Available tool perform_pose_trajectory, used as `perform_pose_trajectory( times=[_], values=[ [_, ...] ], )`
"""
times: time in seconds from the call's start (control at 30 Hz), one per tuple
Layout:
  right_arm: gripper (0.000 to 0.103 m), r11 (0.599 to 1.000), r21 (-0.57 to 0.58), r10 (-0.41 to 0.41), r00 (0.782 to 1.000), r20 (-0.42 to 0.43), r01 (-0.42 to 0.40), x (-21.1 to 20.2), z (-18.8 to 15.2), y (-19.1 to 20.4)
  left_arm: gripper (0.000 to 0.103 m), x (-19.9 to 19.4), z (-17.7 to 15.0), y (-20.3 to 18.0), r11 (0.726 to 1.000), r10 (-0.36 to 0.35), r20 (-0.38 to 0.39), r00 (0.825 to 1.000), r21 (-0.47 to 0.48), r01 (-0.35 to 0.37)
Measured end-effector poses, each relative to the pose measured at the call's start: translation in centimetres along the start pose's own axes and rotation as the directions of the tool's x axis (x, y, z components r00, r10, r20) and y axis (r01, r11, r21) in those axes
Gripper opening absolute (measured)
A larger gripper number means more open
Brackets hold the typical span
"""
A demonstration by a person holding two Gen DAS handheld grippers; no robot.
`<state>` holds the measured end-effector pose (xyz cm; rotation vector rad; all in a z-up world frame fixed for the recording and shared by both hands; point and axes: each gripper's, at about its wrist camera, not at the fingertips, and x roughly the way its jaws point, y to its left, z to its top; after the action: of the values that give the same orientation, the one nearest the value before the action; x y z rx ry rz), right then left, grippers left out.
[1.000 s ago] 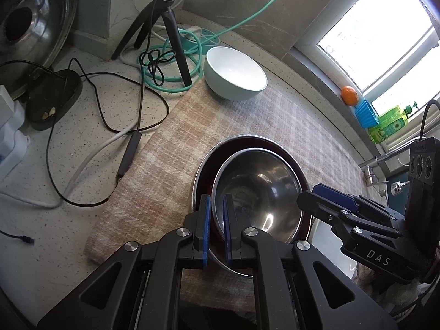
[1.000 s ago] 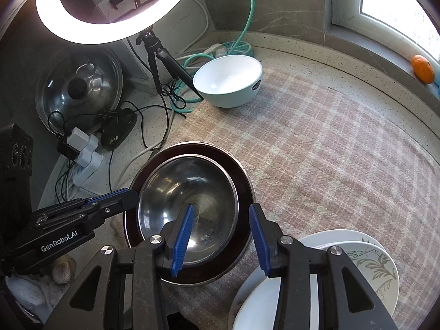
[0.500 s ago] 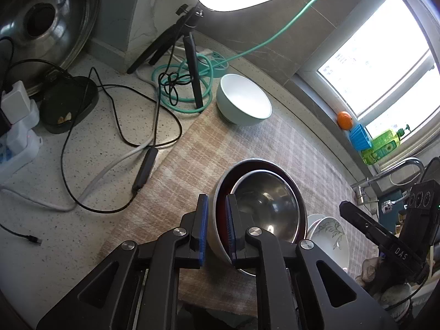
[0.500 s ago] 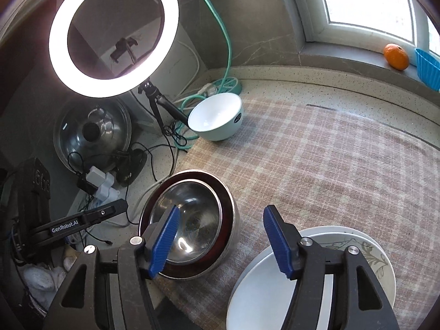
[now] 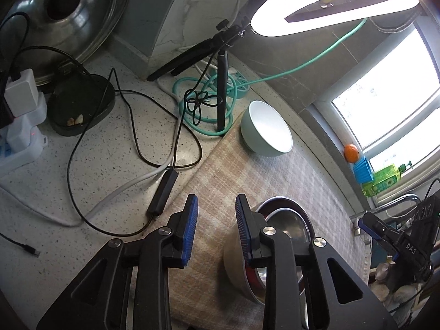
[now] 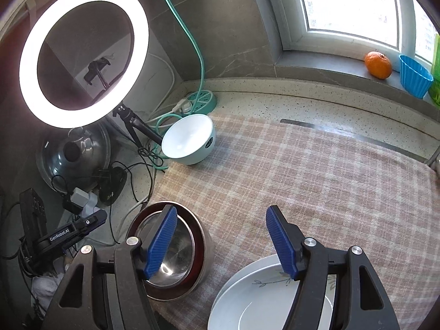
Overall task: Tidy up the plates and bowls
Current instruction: 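Open both grippers and release the red bowl rim, then move both grippers to the white bowl beside the ring light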
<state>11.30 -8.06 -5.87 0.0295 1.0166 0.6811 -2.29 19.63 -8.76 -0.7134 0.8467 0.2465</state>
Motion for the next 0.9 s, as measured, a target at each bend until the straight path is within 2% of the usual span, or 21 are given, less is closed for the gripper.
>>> perform_pose_trajectory(
  times=[0.07, 0.13, 0.3, 0.37, 0.53, 0.63, 0.8, 0.9],
  values=[
    [0.063, 1.000, -0.001, -0.008, 0.999, -0.032, 0.008, 0.6, 1.0, 0.1, 0.026, 0.7, 0.4, 0.3, 1.000, 0.004, -0.006, 1.000, -0.007, -0.004],
    [0.064, 1.000, 0.001, 0.000, 0.999, -0.040, 0.000, 1.0, 1.9, 0.2, 0.026, 1.3, 0.7, 0.6, 0.999, -0.020, -0.011, 1.000, -0.025, 0.020],
    [0.063, 0.997, 0.016, 0.074, 0.994, -0.075, -0.073, 2.4, 5.1, 0.7, 0.025, 2.8, 1.4, 0.7, 0.996, -0.050, -0.018, 0.999, -0.070, 0.049],
    [0.059, 0.996, 0.008, 0.087, 0.992, -0.089, -0.087, 3.2, 6.5, 0.9, 0.025, 3.1, 1.7, 0.0, 0.997, -0.050, -0.018, 0.999, -0.063, 0.048],
    [0.053, 0.993, -0.007, 0.119, 0.983, -0.138, -0.121, 5.9, 10.0, 1.1, 0.025, 3.8, 2.4, -2.4, 1.000, -0.024, -0.023, 0.999, -0.004, 0.024],
    [0.049, 0.991, -0.042, 0.118, 0.978, -0.173, -0.127, 7.8, 11.6, 1.1, 0.023, 4.3, 2.8, -3.9, 0.999, 0.022, -0.016, 1.000, 0.033, -0.022],
    [0.043, 0.986, -0.086, 0.119, 0.966, -0.229, -0.142, 11.0, 13.0, 0.5, 0.023, 5.3, 2.7, -6.8, 0.985, 0.116, -0.010, 0.993, 0.131, -0.114],
    [0.042, 0.982, -0.115, 0.119, 0.960, -0.252, -0.152, 12.5, 13.5, 0.1, 0.023, 6.3, 2.7, -7.7, 0.978, 0.134, -0.029, 0.991, 0.163, -0.127]
  ],
)
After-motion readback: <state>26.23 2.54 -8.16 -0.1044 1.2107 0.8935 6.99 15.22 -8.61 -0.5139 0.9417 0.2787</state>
